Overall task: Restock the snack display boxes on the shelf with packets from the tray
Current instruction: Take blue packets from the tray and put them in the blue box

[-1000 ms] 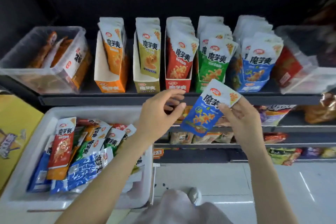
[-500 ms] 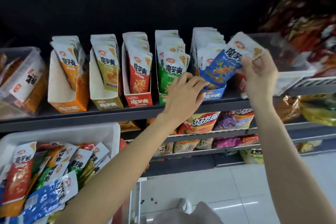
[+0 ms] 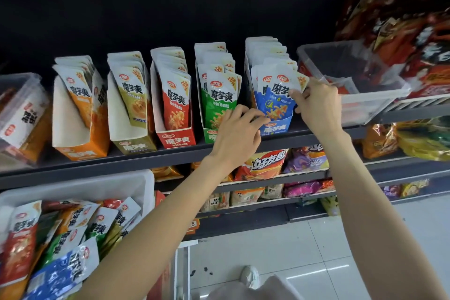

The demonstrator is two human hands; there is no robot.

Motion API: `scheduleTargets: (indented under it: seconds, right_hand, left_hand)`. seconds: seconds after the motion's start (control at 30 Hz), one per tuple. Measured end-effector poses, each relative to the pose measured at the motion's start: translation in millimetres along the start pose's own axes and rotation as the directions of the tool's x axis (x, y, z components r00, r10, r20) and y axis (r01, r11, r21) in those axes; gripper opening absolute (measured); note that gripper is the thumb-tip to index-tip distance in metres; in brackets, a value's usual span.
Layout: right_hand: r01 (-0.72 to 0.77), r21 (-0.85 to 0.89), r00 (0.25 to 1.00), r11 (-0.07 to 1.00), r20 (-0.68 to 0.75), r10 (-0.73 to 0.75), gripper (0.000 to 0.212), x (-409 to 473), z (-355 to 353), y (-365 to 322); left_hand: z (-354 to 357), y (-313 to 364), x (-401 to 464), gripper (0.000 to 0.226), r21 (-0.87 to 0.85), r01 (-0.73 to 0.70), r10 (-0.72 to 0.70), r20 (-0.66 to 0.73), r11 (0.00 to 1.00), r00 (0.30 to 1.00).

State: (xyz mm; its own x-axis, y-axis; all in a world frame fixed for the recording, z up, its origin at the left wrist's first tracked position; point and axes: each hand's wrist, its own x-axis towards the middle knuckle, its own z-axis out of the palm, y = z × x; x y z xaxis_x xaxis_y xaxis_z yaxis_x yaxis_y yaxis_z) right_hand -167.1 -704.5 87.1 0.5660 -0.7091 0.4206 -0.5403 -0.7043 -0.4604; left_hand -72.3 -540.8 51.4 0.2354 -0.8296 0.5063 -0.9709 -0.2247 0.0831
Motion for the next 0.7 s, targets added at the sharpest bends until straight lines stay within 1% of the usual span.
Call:
scheduleTargets:
  seconds: [0.1, 0.2, 0.27, 0.3, 0.4, 0.43, 0.47, 0.5, 0.57, 0.63, 0.7]
  right_hand:
    - [0.007, 0.033, 1.0, 0.999, 0.008, -0.008, 0.031, -1, 1, -3]
    - [-0.084, 0.121, 0.996, 0.989, -0.004, 0.085, 0.033, -8, -2, -11]
    - [-0.142, 0.186, 0.987, 0.972, -0.054, 0.154, 0.04, -18, -5, -16]
    - [-0.146, 0.211, 0.981, 0.966, -0.092, 0.168, 0.042, -26, -7, -18]
    - [-0.074, 0.293, 0.956, 0.953, -0.251, 0.151, 0.04, -64, -10, -29]
    - [-0.045, 0.345, 0.945, 0.938, -0.29, 0.152, 0.036, -79, -9, -36]
    - [-0.031, 0.409, 0.94, 0.912, -0.297, 0.165, 0.031, -94, -8, -45]
    - [-0.027, 0.471, 0.946, 0.881, -0.272, 0.175, 0.026, -108, -5, -55]
    - [-0.033, 0.551, 0.976, 0.834, -0.161, 0.145, 0.017, -131, 2, -78]
    - [-0.04, 0.59, 0.998, 0.806, -0.015, 0.061, 0.01, -150, 14, -103]
    - [-0.033, 0.611, 0.99, 0.791, 0.127, -0.056, 0.007, -167, 28, -127]
  left_hand:
    - [-1, -1, -2, 0.035, -0.001, 0.0, 0.0, 0.038, 1.0, 0.999]
    - [-2, 1, -6, 0.042, -0.02, -0.013, 0.014, 0.046, 1.0, 0.999]
    - [-6, 2, -13, 0.041, -0.105, -0.024, 0.024, 0.002, 0.994, 1.0]
    - [-11, 3, -17, 0.039, -0.166, -0.016, 0.011, -0.029, 0.986, 1.0]
    - [-29, 2, -37, 0.03, -0.34, 0.051, -0.112, -0.163, 0.939, 0.98]
    - [-36, 1, -47, 0.027, -0.4, 0.078, -0.175, -0.214, 0.913, 0.961]
    - [-44, -1, -59, 0.024, -0.461, 0.099, -0.24, -0.258, 0.882, 0.936]
    - [-53, -4, -71, 0.02, -0.516, 0.114, -0.302, -0.296, 0.849, 0.906]
    - [-68, -13, -99, 0.016, -0.609, 0.151, -0.426, -0.336, 0.779, 0.84]
    - [-83, -26, -130, 0.013, -0.68, 0.213, -0.548, -0.324, 0.702, 0.772]
    - [-95, -40, -163, 0.011, -0.724, 0.301, -0.666, -0.284, 0.621, 0.69]
